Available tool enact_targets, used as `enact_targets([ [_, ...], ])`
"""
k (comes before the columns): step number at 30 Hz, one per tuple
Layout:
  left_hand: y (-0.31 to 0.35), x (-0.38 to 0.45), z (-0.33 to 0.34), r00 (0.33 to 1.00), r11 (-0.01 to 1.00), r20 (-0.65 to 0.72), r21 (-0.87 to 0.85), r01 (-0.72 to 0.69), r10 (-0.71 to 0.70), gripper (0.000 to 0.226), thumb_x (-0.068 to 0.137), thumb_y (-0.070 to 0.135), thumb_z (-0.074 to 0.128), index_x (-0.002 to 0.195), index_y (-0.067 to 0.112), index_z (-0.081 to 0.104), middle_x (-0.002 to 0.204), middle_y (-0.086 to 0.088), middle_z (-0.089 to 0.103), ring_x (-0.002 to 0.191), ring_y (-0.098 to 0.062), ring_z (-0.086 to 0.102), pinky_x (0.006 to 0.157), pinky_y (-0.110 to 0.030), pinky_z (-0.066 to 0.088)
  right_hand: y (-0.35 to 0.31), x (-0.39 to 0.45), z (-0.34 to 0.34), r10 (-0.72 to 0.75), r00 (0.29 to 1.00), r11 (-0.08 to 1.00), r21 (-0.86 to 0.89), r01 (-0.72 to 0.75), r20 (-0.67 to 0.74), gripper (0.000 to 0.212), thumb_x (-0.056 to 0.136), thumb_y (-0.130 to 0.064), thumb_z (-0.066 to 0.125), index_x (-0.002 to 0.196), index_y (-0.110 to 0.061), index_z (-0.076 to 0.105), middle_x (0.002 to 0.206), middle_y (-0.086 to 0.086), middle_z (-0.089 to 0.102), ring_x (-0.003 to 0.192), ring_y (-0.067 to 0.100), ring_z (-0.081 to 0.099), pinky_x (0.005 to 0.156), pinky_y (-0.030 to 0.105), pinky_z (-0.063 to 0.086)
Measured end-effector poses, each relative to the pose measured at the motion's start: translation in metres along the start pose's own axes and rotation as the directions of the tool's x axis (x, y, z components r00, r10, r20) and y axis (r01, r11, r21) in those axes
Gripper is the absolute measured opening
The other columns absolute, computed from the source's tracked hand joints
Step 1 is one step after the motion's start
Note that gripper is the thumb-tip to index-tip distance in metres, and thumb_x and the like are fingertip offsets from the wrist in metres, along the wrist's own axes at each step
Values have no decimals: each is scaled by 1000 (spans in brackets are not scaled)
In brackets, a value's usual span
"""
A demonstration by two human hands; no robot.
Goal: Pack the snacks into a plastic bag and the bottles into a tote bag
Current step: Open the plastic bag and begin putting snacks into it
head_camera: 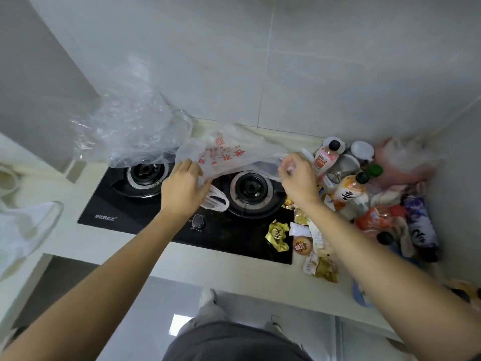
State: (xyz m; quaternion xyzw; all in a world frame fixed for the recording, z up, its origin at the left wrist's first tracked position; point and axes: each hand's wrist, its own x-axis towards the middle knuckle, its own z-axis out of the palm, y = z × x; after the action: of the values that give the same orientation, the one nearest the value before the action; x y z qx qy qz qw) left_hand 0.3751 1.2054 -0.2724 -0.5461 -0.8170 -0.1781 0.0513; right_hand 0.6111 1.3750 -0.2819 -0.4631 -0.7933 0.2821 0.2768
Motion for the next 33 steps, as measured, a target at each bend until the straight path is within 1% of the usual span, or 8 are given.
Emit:
enact_targets([
  [5,30,-22,-43,998,998,-36,43,53,-51,14,84,13,65,95,9,59,103,-6,54,99,-29,55,49,-36,43,-22,-22,-52,-188,980,982,-4,188,62,20,88,0,67,102,-15,67,107,-5,58,98,9,57,84,3,36],
  [11,57,-65,-73,1000,996,7,94,-7,6,29,71,-8,75,94,8,67,97,-3,58,84,-27,60,47,-30,35,-34,-57,-110,-195,930,962,-124,243,311,21,90,-11,67,108,-18,73,110,-4,65,100,15,63,94,35,51],
  [14,70,-79,-82,1000,996,5,87,-21,20,34,67,-18,62,90,5,71,93,-5,61,83,-29,61,49,-30,33,-34,-75,-130,-199,927,933,-227,279,319,22,89,-9,60,95,-22,75,103,-6,61,87,16,61,72,35,55],
  [16,75,-85,-85,999,995,-6,90,-48,49,38,63,-21,58,87,5,71,90,-4,61,82,-29,60,47,-29,30,-35,-84,-139,-271,933,905,-269,331,238,23,86,-3,58,88,-20,73,100,-6,51,87,15,54,59,27,42],
  [21,76,-82,-75,996,991,8,107,-87,86,34,68,-18,58,90,3,73,88,-4,60,79,-27,56,43,-27,30,-28,-89,-127,-453,875,856,-190,481,173,34,77,18,56,95,-6,72,114,1,47,106,20,52,83,34,52],
  [27,47,-68,-34,990,990,142,138,-22,2,13,83,9,67,94,3,65,100,-4,52,92,-25,50,45,-36,46,-17,-86,-61,-548,762,718,-272,640,345,33,82,12,53,103,0,75,114,6,56,115,27,49,64,37,55],
  [30,29,-62,-17,982,987,186,150,-50,21,16,85,10,66,99,4,62,106,-6,50,94,-24,48,50,-30,34,-9,-85,-28,-599,667,625,-262,735,443,30,79,15,65,102,-2,73,114,4,60,118,25,50,78,32,55],
  [33,8,-57,1,973,979,220,176,-104,64,24,85,12,65,107,4,60,112,-8,50,97,-25,49,56,-31,41,-3,-87,1,-601,590,541,-268,797,539,29,78,9,68,103,-6,71,113,0,59,119,23,49,95,30,46],
])
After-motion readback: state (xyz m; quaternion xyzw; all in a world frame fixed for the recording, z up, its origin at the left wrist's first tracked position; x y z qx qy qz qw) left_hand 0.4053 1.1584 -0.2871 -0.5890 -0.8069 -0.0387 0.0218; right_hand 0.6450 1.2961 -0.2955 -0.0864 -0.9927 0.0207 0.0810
